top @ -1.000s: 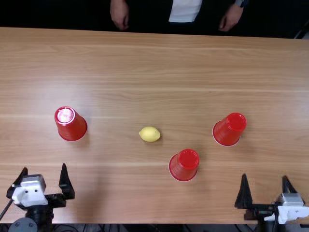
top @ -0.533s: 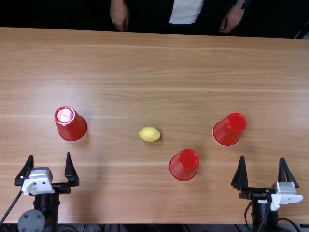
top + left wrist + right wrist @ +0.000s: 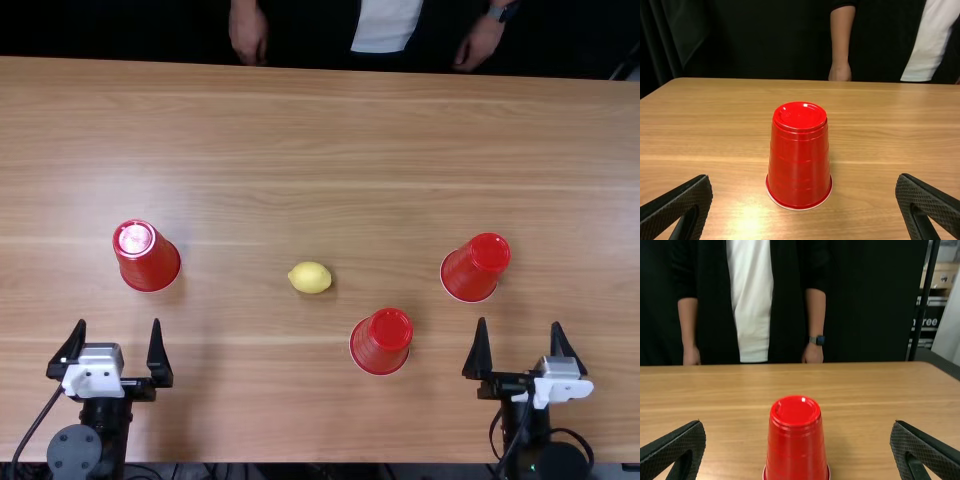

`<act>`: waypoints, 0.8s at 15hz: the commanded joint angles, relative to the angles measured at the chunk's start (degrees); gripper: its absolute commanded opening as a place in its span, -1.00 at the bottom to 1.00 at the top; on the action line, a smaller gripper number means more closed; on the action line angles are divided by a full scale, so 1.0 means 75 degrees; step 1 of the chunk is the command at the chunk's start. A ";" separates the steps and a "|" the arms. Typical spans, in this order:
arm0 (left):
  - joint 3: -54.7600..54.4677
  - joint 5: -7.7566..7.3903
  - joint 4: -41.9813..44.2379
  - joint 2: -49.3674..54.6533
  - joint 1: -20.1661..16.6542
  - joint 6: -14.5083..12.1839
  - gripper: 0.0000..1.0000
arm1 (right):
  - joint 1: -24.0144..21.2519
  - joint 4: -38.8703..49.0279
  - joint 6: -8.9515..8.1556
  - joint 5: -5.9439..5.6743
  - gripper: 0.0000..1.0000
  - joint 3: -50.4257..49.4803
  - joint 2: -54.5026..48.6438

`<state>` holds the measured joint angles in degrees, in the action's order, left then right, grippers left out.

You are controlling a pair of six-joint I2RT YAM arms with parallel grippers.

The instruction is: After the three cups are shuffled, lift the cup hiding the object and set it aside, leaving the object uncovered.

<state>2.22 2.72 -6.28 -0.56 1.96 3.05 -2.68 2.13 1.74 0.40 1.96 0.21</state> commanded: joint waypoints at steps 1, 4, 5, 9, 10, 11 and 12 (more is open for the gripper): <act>-0.0272 -0.0138 -0.0034 0.0074 0.0102 -0.0097 1.00 | -0.0065 0.0059 -0.0021 -0.0026 1.00 -0.0108 -0.0028; -0.0272 -0.0138 -0.0020 0.0074 0.0102 -0.0055 1.00 | -0.0077 0.0059 0.0021 -0.0012 1.00 -0.0120 -0.0028; -0.0272 -0.0124 -0.0006 0.0074 0.0102 -0.0013 1.00 | -0.0077 0.0059 -0.0007 -0.0026 1.00 -0.0120 -0.0028; -0.0272 -0.0138 -0.0006 0.0074 0.0102 -0.0041 1.00 | -0.0077 0.0059 -0.0007 -0.0026 1.00 -0.0120 -0.0028; -0.0272 -0.0138 -0.0006 0.0074 0.0102 -0.0041 1.00 | -0.0077 0.0059 -0.0007 -0.0012 1.00 -0.0120 -0.0028; -0.0272 -0.0138 -0.0006 0.0074 0.0102 -0.0041 1.00 | -0.0077 0.0059 -0.0007 -0.0026 1.00 -0.0120 -0.0028; -0.0272 -0.0138 -0.0006 0.0074 0.0102 -0.0055 1.00 | -0.0077 0.0059 -0.0007 -0.0026 1.00 -0.0120 -0.0028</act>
<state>2.22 2.37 -6.20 -0.56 2.26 3.07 -2.68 2.20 1.76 0.40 1.80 0.21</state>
